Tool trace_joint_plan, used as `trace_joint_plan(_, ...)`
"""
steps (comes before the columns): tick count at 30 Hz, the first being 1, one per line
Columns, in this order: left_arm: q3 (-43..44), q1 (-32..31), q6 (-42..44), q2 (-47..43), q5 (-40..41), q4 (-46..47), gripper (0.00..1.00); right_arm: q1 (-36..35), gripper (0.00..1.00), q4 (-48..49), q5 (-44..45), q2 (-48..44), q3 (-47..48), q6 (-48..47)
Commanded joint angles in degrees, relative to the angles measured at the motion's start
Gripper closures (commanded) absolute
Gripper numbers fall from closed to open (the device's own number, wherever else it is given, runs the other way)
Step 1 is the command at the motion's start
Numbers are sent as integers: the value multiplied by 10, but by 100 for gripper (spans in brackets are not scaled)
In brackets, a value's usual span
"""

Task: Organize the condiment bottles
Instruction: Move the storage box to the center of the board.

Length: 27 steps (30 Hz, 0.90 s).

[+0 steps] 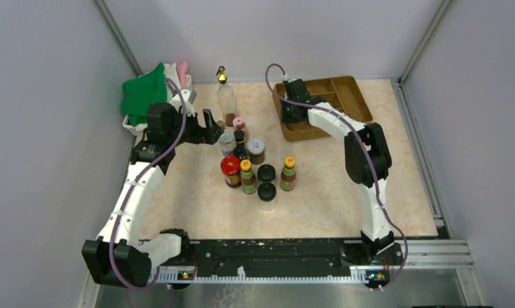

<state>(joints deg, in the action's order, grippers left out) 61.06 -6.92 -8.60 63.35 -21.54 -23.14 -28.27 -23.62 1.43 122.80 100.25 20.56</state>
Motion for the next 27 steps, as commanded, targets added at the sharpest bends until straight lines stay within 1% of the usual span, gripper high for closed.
trace_joint_plan(1,5,-1,9,-13,-1,15,1,-13,100,19,-10,12,39,-9)
trace_joint_plan(7,6,-1,10,-15,-1,13,1,-14,100,0,7,-1,8,-53)
trace_joint_plan(13,5,-1,11,-16,-2,14,1,-14,100,-3,35,-47,-82,-104)
trace_joint_plan(18,3,-1,5,-19,-4,14,1,-14,100,19,2,-80,-147,-130)
trace_joint_plan(22,6,-1,5,-21,-3,12,1,-16,100,16,-6,-94,-165,-152)
trace_joint_plan(25,6,-1,5,-22,-4,11,1,-23,100,5,6,-104,-174,-169)
trace_joint_plan(26,6,-1,5,-21,-5,11,1,-26,98,2,12,-110,-178,-173)
trace_joint_plan(27,6,-1,5,-21,-5,11,1,-28,88,1,17,-116,-182,-175)
